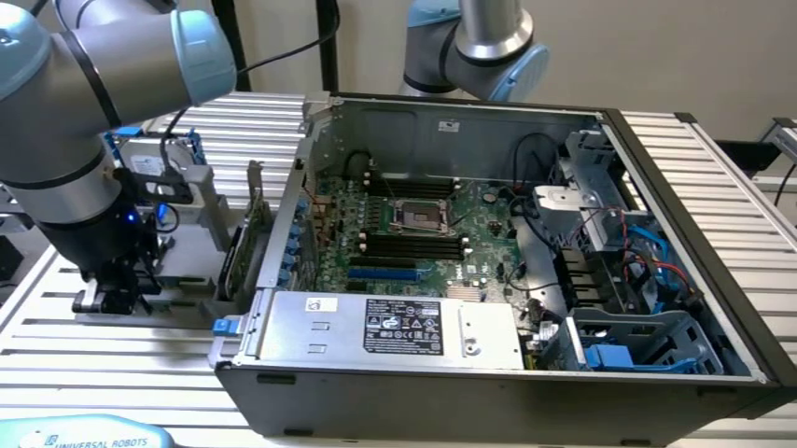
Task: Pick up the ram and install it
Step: 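Pick up the ram and move it above insertion slot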
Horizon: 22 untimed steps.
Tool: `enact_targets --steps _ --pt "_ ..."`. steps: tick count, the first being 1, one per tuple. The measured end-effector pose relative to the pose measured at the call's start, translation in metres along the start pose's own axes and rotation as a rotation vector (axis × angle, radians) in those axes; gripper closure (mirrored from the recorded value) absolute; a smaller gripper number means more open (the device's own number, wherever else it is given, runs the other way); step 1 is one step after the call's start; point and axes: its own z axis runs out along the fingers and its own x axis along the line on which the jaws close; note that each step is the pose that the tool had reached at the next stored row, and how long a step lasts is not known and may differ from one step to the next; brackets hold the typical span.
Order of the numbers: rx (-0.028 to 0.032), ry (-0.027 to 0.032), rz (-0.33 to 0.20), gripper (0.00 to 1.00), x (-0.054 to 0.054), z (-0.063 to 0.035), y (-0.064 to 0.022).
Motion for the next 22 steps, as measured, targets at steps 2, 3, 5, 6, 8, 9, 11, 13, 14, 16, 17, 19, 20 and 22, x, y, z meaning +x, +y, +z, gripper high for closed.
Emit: enact_targets --steps 2,3,5,6,8,9,11,13,14,16,17,19,20,22 --pt "-0.0001 0.0001 0.0 0.64 -0.0004 0.0007 0.0004" --pt "0.0 0.0001 0.0 0.64 -0.0006 0.0011 0.0005" --pt "0.0 0.0001 0.0 0.64 -0.0011 0.0018 0.0007" --pt "0.0001 0.0001 0.0 0.64 -0.0012 0.0023 0.0008" --pt "0.0003 0.0 0.0 0.64 -0.0014 0.0033 0.0009" --pt "0.0001 0.0002 0.0 0.64 -0.0014 0.0035 0.0009" --pt "0.0002 0.0001 0.0 0.64 -0.0015 0.0039 0.0009" --pt "0.0003 0.0001 0.0 0.64 -0.0015 0.004 0.0009" --pt "0.0003 0.0 0.0 0.64 -0.0015 0.0041 0.001" --pt "0.0004 0.0 0.0 0.64 -0.0015 0.0044 0.0016" --pt "0.0002 0.0001 0.0 0.64 -0.0015 0.0044 0.0022" --pt "0.0002 0.0001 0.0 0.64 -0.0015 0.0046 0.003" --pt "0.0003 0.0 0.0 0.64 -0.0015 0.0047 0.003" --pt "0.0003 0.0 0.0 0.64 -0.0015 0.0047 0.0031"
